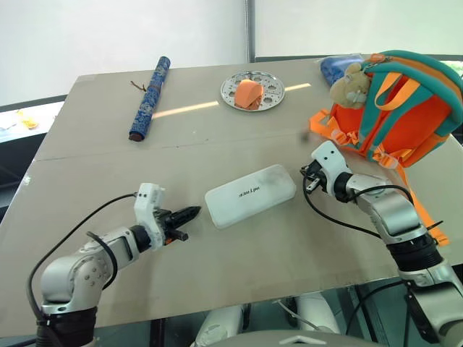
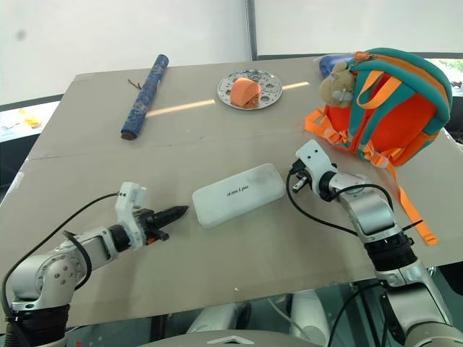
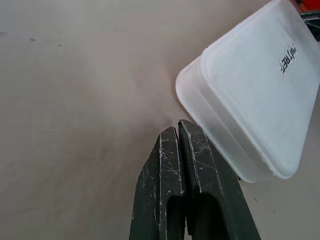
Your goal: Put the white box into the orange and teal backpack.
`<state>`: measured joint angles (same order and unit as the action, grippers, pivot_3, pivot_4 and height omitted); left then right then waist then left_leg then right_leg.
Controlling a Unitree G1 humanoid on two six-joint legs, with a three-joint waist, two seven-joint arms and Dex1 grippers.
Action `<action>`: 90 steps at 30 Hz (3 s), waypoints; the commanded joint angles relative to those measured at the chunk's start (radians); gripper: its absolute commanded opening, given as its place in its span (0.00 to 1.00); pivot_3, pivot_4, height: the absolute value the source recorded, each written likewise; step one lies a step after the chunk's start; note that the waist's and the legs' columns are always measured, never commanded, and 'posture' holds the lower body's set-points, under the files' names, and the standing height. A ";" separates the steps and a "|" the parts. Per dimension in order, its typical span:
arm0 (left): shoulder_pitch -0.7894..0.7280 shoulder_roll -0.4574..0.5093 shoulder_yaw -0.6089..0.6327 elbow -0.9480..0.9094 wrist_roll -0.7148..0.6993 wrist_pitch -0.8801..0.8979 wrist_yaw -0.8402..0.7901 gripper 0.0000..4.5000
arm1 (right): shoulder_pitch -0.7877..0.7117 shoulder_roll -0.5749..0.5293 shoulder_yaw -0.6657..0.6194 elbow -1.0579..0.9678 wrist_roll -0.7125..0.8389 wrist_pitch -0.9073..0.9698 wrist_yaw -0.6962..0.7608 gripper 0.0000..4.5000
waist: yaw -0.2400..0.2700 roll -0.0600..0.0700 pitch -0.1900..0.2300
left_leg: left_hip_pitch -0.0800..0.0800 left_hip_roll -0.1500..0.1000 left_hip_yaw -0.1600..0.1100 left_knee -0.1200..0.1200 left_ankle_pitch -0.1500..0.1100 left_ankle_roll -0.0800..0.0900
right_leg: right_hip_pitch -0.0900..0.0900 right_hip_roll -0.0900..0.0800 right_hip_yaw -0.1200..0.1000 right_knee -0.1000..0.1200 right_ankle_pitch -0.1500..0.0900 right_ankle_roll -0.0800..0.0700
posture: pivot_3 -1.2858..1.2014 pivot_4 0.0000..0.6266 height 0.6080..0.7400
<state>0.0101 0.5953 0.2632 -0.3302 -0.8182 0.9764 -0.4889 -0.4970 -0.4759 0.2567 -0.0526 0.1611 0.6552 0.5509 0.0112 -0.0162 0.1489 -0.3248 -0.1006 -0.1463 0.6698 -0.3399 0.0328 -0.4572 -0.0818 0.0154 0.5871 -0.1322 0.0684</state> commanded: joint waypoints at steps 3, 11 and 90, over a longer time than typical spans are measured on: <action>-0.035 -0.009 -0.044 -0.032 0.042 -0.013 0.026 0.01 | 0.017 0.002 0.036 -0.103 0.039 0.023 0.108 0.00 | 0.000 0.000 0.000 | 0.000 0.000 0.000 0.000 0.000 0.000 | 0.000 0.000 0.000 0.000 0.000 0.000 | 0.52 0.24 0.95; -0.097 -0.019 -0.077 0.001 0.073 -0.013 -0.007 0.01 | 0.202 -0.034 -0.032 -0.383 0.124 0.188 0.102 0.00 | -0.002 0.000 0.000 | 0.000 0.000 0.000 0.000 0.000 0.000 | 0.000 0.000 0.000 0.000 0.000 0.000 | 0.52 0.24 0.95; -0.587 -0.219 0.222 0.375 -0.374 0.391 0.043 0.21 | 0.400 0.141 -0.792 -0.816 0.258 0.313 -0.346 1.00 | 0.032 0.006 -0.003 | -0.022 -0.078 -0.148 0.017 0.017 -0.015 | 0.015 -0.058 -0.051 0.038 -0.046 0.016 | 0.52 0.24 0.95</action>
<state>-0.5427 0.3762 0.4745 0.0899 -1.1384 1.3828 -0.4321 -0.1210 -0.3240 -0.4107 -0.7596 0.3775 0.8745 0.2479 0.0432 -0.0102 0.1455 -0.3463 -0.1781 -0.2918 0.6861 -0.3233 0.0179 -0.4430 -0.1394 -0.0329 0.6253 -0.1783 0.0848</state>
